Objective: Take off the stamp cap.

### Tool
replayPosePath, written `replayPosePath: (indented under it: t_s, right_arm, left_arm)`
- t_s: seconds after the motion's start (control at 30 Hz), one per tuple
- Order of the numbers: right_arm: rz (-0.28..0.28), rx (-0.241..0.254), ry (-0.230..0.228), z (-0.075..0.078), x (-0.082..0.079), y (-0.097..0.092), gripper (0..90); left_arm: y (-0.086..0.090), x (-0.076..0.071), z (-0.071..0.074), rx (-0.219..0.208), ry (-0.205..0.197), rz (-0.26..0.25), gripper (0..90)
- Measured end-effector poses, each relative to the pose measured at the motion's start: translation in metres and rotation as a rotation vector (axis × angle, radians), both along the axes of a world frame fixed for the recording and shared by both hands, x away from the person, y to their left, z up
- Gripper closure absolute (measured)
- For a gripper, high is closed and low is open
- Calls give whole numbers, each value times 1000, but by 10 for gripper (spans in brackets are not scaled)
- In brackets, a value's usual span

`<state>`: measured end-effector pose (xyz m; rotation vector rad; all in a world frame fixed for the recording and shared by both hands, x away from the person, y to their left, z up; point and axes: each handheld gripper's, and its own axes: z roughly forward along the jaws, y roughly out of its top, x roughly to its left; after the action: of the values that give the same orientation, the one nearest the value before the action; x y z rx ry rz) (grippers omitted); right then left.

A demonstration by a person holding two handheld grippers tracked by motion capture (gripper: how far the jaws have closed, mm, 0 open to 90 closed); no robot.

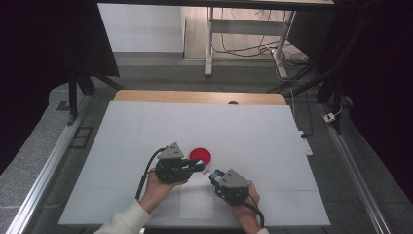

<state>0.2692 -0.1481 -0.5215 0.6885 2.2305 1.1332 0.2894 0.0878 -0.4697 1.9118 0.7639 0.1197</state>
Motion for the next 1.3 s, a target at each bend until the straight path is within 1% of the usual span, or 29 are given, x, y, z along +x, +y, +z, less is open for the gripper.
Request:
replayPosePath:
  t_s: [0.07,0.13,0.17,0.4,0.47,0.5,0.53,0.6,0.63,0.77,0.8,0.93,1.03,1.07,1.2,1.3]
  right_arm:
    - [-12,-1,2,1,1,-6,652]
    - [-14,8,9,2,2,-13,651]
    - [-12,20,10,2,2,-16,651]
    - [-37,38,41,6,5,-39,651]
    - [-46,31,45,8,4,-47,651]
    - [-40,42,50,8,5,-51,651]
    - [-43,40,50,9,4,-56,651]
    - [-56,36,53,11,4,-65,651]
    - [-53,46,59,11,4,-70,651]
    - [-80,50,55,14,1,-88,651]
    - [-92,45,52,15,0,-93,651]
    - [-132,59,33,18,-5,-113,651]
    - [-164,65,28,19,-8,-127,651]
    - [-172,70,27,19,-9,-131,651]
    - [-196,49,12,19,-13,-143,651]
    - [-222,51,16,18,-14,-151,650]
  left_arm:
    - [1,1,0,-2,3,3,754]
    - [1,1,0,-2,2,7,754]
    - [0,1,0,-1,2,6,754]
    - [1,2,-1,5,1,12,754]
    - [2,2,-1,6,1,11,754]
    - [2,2,-1,7,0,11,754]
    - [2,2,-1,6,0,12,754]
    - [2,3,-1,6,0,12,754]
    - [2,3,-1,5,1,12,754]
    - [3,3,-1,2,2,11,754]
    - [3,3,-1,1,2,11,753]
    - [4,3,-1,-4,2,8,754]
    - [4,4,0,-5,1,4,754]
    - [4,4,0,-7,2,4,753]
    - [5,3,2,-15,0,1,754]
    - [6,4,3,-18,-2,1,753]
